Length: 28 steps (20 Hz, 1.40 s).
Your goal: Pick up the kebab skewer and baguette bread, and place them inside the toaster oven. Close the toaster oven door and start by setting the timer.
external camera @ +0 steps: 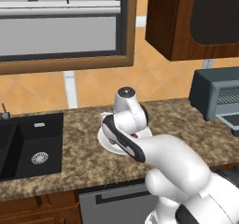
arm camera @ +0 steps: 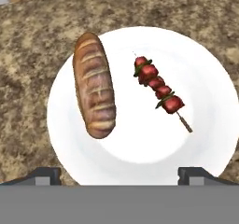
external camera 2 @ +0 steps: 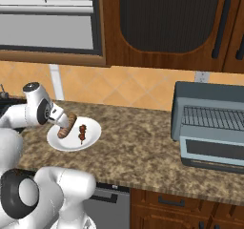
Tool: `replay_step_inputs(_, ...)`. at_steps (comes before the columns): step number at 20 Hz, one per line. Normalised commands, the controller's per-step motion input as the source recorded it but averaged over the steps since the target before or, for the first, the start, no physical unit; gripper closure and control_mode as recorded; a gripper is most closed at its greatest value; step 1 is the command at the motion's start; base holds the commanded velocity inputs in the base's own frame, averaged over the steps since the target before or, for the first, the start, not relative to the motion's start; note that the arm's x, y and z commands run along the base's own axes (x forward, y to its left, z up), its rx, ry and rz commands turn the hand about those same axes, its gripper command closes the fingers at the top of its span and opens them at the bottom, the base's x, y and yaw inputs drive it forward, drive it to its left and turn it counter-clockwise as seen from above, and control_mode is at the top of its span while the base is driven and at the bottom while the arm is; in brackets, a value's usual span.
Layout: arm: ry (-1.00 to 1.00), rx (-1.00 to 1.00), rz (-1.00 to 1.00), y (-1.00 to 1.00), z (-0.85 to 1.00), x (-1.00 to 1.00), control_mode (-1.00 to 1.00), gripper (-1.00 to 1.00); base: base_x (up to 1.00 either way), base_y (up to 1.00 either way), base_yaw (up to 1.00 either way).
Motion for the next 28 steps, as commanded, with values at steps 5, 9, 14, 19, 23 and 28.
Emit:
replay_step_inputs(5,0.04,0.0,0.0,0.07,-0.54,0.55,-1.0,-1.0,0.0,0.0,0.0)
replay_step_inputs(9,0.03,0.0,0.0,0.19,-0.48,0.37,-1.0,-1.0,0.0,0.0,0.0)
replay_step_inputs(14,0.04,0.0,0.0,0.12,-0.41,0.15,-1.0,-1.0,0.0,0.0,0.0)
replay_step_inputs(19,0.01,0.0,0.0,0.01,-0.36,0.13,-1.0,-1.0,0.0,0.0,0.0)
replay_step_inputs(23,0.0,0.0,0.0,0.0,-0.28,0.09,-1.0,-1.0,0.0,0.0,0.0)
replay_step_inputs(28,-0.03,0.0,0.0,0.0,-0.16,0.0,-1.0,-1.0,0.0,0.0,0.0)
